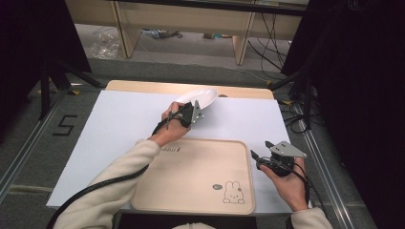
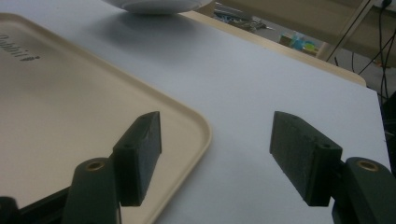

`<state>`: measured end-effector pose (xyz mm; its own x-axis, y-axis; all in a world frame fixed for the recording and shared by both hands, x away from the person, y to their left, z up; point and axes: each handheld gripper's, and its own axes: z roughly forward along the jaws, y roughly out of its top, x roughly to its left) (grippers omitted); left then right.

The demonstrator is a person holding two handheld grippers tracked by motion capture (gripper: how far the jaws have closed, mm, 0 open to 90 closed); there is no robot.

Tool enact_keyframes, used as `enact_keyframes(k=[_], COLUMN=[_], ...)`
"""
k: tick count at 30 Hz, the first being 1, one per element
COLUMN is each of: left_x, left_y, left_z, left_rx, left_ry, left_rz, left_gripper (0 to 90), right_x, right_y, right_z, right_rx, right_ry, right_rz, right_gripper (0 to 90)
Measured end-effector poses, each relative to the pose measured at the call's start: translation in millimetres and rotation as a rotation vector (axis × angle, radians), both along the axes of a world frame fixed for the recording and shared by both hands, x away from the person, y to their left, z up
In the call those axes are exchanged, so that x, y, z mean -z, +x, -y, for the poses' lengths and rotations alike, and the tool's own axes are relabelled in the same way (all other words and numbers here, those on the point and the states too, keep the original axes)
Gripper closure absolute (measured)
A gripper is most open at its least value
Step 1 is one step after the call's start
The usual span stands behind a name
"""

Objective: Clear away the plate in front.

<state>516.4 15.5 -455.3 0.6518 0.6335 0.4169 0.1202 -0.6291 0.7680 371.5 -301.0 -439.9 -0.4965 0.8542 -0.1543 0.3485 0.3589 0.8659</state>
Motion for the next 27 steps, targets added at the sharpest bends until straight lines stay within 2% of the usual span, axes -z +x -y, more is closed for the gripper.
enact_keyframes(k=[9, 10, 11, 12, 13, 17, 18, 19, 20, 22, 23, 27], left_x=[5.9, 5.5, 6.8, 8.1, 8.1, 6.9, 7.4, 9.1, 8.8, 10.5, 10.9, 14.5], left_y=[-4.7, -6.2, -7.5, -8.7, -9.9, -11.9, -12.3, -12.8, -14.0, -16.6, -18.2, -24.8], left_z=[1.8, 1.0, 1.8, 3.2, 3.7, 4.9, 5.6, 7.5, 7.3, 9.4, 9.6, 12.1], left_rx=[-0.019, -0.022, -0.027, -0.040, -0.048, -0.047, -0.046, -0.049, -0.051, -0.061, -0.061, -0.071], left_ry=[-0.013, 0.012, 0.006, -0.022, -0.027, -0.033, -0.044, -0.074, -0.060, -0.091, -0.083, -0.114], left_rz=[0.009, 0.003, 0.005, 0.006, 0.005, 0.008, 0.011, 0.017, 0.013, 0.019, 0.020, 0.026], left_gripper=[88.0, 88.0, 88.1, 88.0, 88.0, 88.0, 88.0, 88.0, 88.0, 88.0, 88.0, 88.0], right_x=[0.0, 0.0, -0.1, -0.1, 0.0, -0.1, -0.1, -0.1, -0.1, -0.2, -0.2, -0.3], right_y=[0.0, 0.0, 0.5, -0.1, 0.6, 0.5, 0.5, -0.1, -0.1, -0.2, -0.1, -0.2], right_z=[-0.1, -0.1, 0.4, -0.1, 0.4, 0.3, 0.3, -0.1, 0.0, 0.0, 0.0, 0.0], right_rx=[0.000, 0.000, 0.001, 0.001, 0.002, 0.002, 0.002, 0.001, 0.001, 0.002, 0.001, 0.002], right_ry=[0.001, 0.000, -0.007, 0.000, -0.007, -0.008, -0.008, -0.001, -0.002, 0.001, 0.001, 0.000], right_rz=[0.000, 0.000, 0.014, 0.000, 0.013, 0.013, 0.014, 0.000, 0.000, 0.000, 0.001, 0.001], right_gripper=[35.0, 35.0, 35.0, 35.0, 35.0, 35.2, 35.1, 35.1, 35.1, 35.2, 35.2, 35.3])
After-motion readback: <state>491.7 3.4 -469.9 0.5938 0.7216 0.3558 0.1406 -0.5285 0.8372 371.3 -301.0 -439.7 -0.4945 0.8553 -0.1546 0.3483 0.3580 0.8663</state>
